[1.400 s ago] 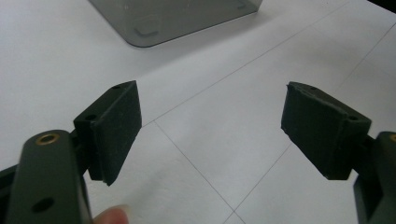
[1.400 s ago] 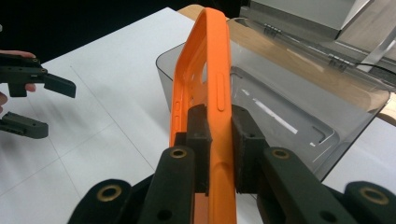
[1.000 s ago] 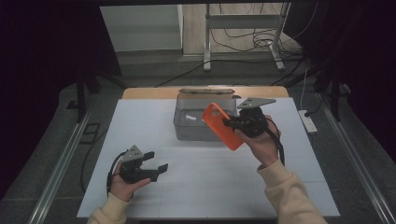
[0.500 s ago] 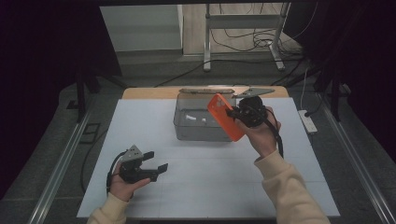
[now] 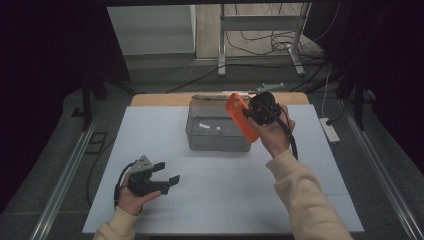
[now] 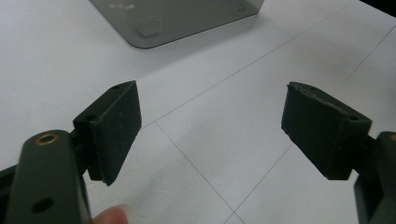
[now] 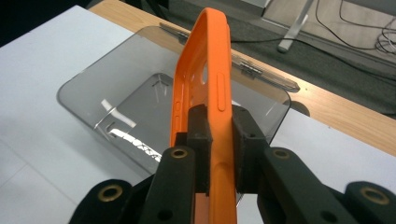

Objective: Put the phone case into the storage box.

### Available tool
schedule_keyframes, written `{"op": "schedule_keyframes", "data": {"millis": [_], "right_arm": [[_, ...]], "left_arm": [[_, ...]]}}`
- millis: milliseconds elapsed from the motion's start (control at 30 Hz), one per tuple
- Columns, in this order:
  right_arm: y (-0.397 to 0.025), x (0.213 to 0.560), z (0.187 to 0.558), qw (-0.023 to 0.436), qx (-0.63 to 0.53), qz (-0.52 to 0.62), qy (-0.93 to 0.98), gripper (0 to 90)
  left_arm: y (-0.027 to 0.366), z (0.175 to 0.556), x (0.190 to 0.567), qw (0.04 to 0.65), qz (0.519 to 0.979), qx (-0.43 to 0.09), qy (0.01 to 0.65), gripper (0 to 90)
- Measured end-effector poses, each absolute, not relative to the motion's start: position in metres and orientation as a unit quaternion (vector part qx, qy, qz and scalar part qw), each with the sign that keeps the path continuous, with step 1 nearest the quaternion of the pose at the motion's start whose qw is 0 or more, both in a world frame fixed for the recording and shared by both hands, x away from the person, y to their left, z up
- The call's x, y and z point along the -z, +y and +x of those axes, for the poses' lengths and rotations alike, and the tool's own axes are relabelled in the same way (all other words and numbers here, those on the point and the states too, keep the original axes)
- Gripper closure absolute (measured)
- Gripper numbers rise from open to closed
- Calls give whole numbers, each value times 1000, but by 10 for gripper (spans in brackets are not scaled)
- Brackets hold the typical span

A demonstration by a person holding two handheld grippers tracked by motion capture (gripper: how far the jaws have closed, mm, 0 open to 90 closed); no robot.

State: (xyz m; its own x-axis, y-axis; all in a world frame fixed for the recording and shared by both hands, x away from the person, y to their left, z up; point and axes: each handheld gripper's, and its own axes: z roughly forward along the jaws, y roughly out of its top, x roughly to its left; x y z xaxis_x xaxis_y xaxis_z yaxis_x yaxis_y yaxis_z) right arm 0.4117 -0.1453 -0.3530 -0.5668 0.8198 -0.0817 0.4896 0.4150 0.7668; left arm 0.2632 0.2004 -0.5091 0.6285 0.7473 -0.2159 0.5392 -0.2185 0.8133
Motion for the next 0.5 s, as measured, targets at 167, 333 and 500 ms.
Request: {"op": "schedule_keyframes", "data": {"millis": [167, 333, 500], "right_arm": [[-142, 354, 421, 233, -347, 419, 806, 794], [-138, 357, 431, 241, -333, 429, 804, 794], [-136, 362, 440, 247, -325, 443, 798, 794]], "left_arm": [[200, 263, 509, 465, 773, -111, 416, 198], [200, 264, 509, 466, 773, -111, 417, 198], [200, 264, 509, 466, 773, -111, 417, 198]]}}
